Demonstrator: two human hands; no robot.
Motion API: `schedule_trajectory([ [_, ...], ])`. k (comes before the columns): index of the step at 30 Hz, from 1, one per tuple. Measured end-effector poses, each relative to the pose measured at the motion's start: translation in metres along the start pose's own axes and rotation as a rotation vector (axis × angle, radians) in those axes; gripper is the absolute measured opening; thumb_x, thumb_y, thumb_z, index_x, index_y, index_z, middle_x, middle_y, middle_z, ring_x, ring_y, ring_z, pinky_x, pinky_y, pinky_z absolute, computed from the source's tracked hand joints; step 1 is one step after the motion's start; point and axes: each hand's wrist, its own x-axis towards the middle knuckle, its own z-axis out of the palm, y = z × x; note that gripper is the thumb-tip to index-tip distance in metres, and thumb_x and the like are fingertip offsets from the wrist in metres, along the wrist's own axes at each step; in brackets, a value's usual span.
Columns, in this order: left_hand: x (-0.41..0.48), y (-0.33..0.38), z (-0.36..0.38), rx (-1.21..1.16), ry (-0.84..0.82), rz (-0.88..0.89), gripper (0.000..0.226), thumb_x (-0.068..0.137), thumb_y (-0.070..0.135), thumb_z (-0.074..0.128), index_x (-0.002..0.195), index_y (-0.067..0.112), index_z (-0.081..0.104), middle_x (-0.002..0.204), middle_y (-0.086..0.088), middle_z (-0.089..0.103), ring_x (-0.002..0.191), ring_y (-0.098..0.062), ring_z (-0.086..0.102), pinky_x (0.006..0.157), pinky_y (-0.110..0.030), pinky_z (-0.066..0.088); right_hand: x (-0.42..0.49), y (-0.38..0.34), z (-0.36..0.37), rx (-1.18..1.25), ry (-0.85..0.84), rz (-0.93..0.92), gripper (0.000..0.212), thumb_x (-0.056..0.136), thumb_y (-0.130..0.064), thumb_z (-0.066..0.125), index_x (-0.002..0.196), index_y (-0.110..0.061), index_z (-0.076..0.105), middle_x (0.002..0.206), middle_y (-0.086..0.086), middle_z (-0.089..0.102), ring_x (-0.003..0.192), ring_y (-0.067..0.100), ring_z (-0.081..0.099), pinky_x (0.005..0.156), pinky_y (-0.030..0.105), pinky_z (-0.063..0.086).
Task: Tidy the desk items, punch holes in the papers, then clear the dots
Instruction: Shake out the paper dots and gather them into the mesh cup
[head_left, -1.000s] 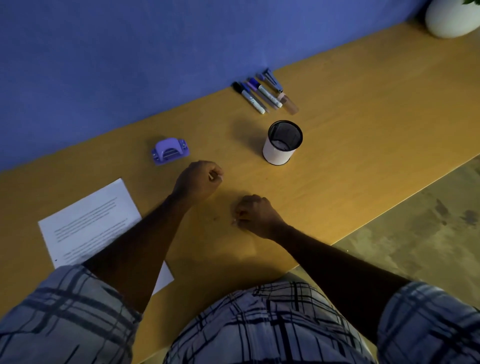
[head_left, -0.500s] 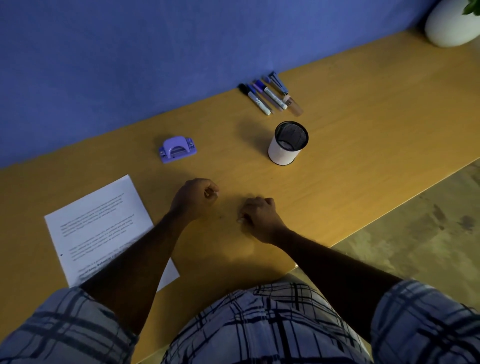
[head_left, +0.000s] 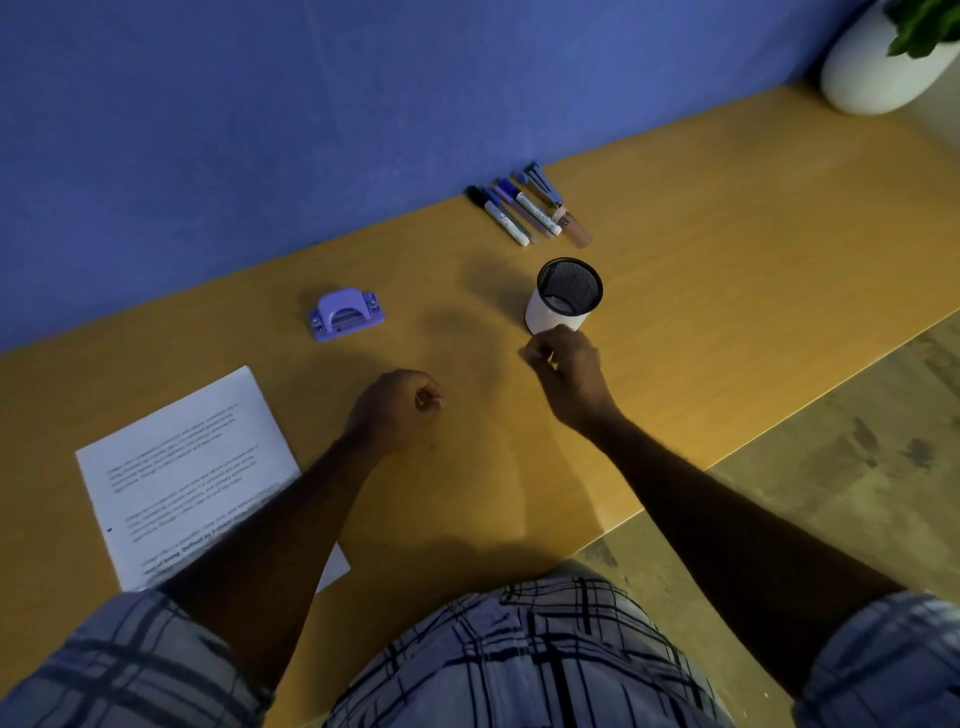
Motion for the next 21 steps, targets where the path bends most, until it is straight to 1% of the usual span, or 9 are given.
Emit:
schedule_trajectory([
  [2, 0.004, 0.004, -0.001, 0.004, 0.003, 0.016, 0.019, 0.086, 0.027, 0.068, 0.102, 0.018, 0.072, 0.096, 0.003, 0.073, 0.082, -0.01, 0.064, 0.073, -0.027, 0.052, 0.022, 0.001, -0.02, 0.02, 0.086, 0.03, 0.017, 0.094, -0.02, 0.057, 0.081, -0.01, 0.061, 0.082, 0.004, 0.06, 0.078, 0.021, 0.054, 0.068, 0.044, 0.045],
  [4, 0.011, 0.009, -0.005, 0.006, 0.005, 0.029, 0.019, 0.086, 0.027, 0.068, 0.103, 0.018, 0.072, 0.097, 0.003, 0.072, 0.082, -0.009, 0.064, 0.07, -0.025, 0.051, 0.044, 0.005, -0.037, -0.009, 0.133, 0.08, 0.016, 0.093, -0.018, 0.056, 0.085, -0.007, 0.065, 0.086, 0.007, 0.062, 0.081, 0.023, 0.056, 0.069, 0.043, 0.045],
  [7, 0.02, 0.017, -0.013, 0.005, 0.004, 0.038, 0.018, 0.087, 0.026, 0.068, 0.103, 0.019, 0.071, 0.097, 0.004, 0.072, 0.08, -0.006, 0.062, 0.065, -0.02, 0.045, 0.071, 0.014, -0.053, -0.144, 0.087, 0.17, 0.025, 0.094, -0.019, 0.051, 0.077, -0.004, 0.06, 0.08, 0.009, 0.057, 0.077, 0.028, 0.052, 0.067, 0.039, 0.038],
  [8, 0.023, 0.02, -0.015, 0.007, 0.009, 0.041, 0.018, 0.087, 0.025, 0.068, 0.103, 0.019, 0.072, 0.097, 0.004, 0.072, 0.079, -0.006, 0.061, 0.065, -0.021, 0.044, 0.076, 0.016, -0.055, -0.191, 0.059, 0.183, 0.027, 0.094, -0.02, 0.05, 0.078, -0.002, 0.062, 0.08, 0.011, 0.059, 0.077, 0.029, 0.053, 0.068, 0.038, 0.038],
  [10, 0.028, 0.023, -0.02, 0.017, 0.019, 0.042, 0.017, 0.087, 0.026, 0.067, 0.102, 0.02, 0.072, 0.096, 0.004, 0.072, 0.079, -0.006, 0.061, 0.066, -0.022, 0.044, 0.084, 0.016, -0.059, -0.255, 0.025, 0.179, 0.026, 0.093, -0.021, 0.052, 0.087, -0.002, 0.069, 0.086, 0.013, 0.066, 0.081, 0.032, 0.059, 0.072, 0.043, 0.047],
  [13, 0.03, 0.024, -0.026, 0.039, 0.025, 0.041, 0.016, 0.087, 0.027, 0.067, 0.101, 0.021, 0.071, 0.095, 0.006, 0.071, 0.078, -0.003, 0.061, 0.062, -0.019, 0.042, 0.088, 0.011, -0.064, -0.289, 0.015, 0.191, 0.019, 0.088, -0.021, 0.062, 0.092, -0.005, 0.071, 0.091, 0.013, 0.07, 0.086, 0.032, 0.063, 0.075, 0.049, 0.052],
  [17, 0.027, 0.024, -0.034, 0.05, 0.045, 0.037, 0.016, 0.087, 0.025, 0.066, 0.102, 0.02, 0.071, 0.098, 0.005, 0.071, 0.082, -0.007, 0.063, 0.07, -0.024, 0.049, 0.089, 0.003, -0.063, -0.301, -0.017, 0.069, 0.015, 0.085, -0.01, 0.058, 0.089, -0.007, 0.072, 0.093, 0.01, 0.071, 0.086, 0.029, 0.063, 0.072, 0.043, 0.054],
  [19, 0.025, 0.023, -0.038, 0.059, 0.049, 0.026, 0.017, 0.088, 0.025, 0.065, 0.104, 0.02, 0.07, 0.099, 0.004, 0.071, 0.084, -0.008, 0.063, 0.073, -0.027, 0.052, 0.089, -0.002, -0.059, -0.294, -0.005, 0.005, 0.019, 0.085, -0.013, 0.062, 0.1, -0.01, 0.073, 0.106, 0.009, 0.071, 0.094, 0.025, 0.064, 0.077, 0.042, 0.055],
  [21, 0.018, 0.021, -0.046, 0.076, 0.057, 0.025, 0.019, 0.089, 0.024, 0.065, 0.105, 0.018, 0.07, 0.102, 0.003, 0.071, 0.087, -0.01, 0.064, 0.078, -0.031, 0.054, 0.086, -0.011, -0.052, -0.284, -0.009, -0.044, 0.03, 0.086, -0.02, 0.067, 0.115, -0.011, 0.068, 0.118, 0.007, 0.069, 0.105, 0.023, 0.062, 0.084, 0.038, 0.054],
])
